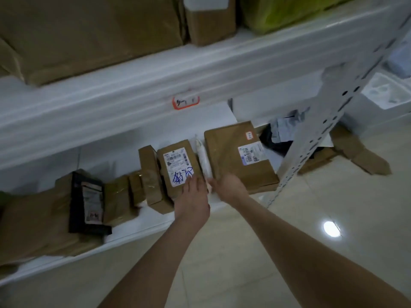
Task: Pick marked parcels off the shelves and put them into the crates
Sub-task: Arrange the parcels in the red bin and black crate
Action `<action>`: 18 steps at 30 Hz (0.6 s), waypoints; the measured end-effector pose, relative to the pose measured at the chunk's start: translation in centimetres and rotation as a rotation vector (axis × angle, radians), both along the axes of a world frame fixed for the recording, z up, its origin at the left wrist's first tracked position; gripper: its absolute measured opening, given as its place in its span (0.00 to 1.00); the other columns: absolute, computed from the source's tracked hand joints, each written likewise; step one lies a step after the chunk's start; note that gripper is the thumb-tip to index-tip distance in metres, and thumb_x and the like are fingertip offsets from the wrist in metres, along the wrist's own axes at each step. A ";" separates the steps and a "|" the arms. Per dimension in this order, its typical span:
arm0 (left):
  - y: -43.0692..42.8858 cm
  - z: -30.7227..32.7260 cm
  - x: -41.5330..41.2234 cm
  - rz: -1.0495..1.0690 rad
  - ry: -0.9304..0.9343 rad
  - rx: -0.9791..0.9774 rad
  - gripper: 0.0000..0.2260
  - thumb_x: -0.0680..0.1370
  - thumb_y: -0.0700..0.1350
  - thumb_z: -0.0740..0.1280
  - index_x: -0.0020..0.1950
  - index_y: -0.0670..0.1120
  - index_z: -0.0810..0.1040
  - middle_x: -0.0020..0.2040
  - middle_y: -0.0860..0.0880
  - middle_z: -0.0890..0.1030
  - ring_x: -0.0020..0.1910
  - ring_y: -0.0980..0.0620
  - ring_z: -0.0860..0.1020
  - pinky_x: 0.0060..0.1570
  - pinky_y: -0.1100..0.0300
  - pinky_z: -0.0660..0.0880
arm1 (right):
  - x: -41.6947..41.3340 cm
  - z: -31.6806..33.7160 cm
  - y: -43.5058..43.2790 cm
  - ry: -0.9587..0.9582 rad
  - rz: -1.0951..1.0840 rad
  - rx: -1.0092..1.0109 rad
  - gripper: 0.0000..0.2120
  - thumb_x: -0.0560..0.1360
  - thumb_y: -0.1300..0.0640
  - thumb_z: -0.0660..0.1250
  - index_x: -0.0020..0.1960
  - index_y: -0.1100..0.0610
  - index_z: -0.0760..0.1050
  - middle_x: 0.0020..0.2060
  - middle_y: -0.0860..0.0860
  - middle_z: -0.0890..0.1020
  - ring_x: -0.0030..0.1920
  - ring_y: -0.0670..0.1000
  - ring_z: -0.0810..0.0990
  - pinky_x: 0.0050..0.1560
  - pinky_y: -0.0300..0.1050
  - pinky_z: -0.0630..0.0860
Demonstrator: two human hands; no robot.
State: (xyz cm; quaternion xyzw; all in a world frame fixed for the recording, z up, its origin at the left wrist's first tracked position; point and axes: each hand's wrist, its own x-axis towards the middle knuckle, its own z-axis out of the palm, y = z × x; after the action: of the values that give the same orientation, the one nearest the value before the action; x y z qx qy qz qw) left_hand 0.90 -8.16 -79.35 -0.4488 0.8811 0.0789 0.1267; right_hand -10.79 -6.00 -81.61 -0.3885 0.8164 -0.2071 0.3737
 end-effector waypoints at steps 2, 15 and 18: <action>-1.5 -1.4 0.9 0.033 -0.052 0.023 0.33 0.78 0.42 0.62 0.78 0.44 0.48 0.77 0.43 0.52 0.76 0.45 0.56 0.67 0.50 0.67 | 0.1 -0.5 -1.7 -0.063 -0.031 -0.056 0.25 0.79 0.44 0.61 0.68 0.60 0.65 0.57 0.62 0.79 0.55 0.63 0.79 0.54 0.54 0.77; -2.4 -2.8 3.4 0.043 -0.040 0.144 0.33 0.78 0.45 0.62 0.79 0.45 0.48 0.79 0.45 0.45 0.77 0.45 0.52 0.68 0.51 0.65 | -0.5 -0.5 -2.7 0.158 -0.244 -0.055 0.11 0.77 0.61 0.61 0.49 0.49 0.81 0.50 0.52 0.83 0.46 0.53 0.79 0.45 0.41 0.73; -1.9 -1.8 3.3 0.114 0.012 0.206 0.32 0.77 0.46 0.63 0.78 0.47 0.51 0.78 0.46 0.49 0.73 0.43 0.62 0.65 0.51 0.67 | -0.8 -0.3 -1.5 0.072 -0.175 0.009 0.07 0.79 0.55 0.61 0.51 0.55 0.77 0.47 0.53 0.81 0.45 0.53 0.78 0.45 0.46 0.75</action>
State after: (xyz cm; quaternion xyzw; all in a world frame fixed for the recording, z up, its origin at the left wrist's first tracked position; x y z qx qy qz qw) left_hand 4.22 -10.03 -81.11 -0.4821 0.8423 0.1787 0.1619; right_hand -11.62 -7.47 -81.92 -0.3211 0.8612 -0.2214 0.3260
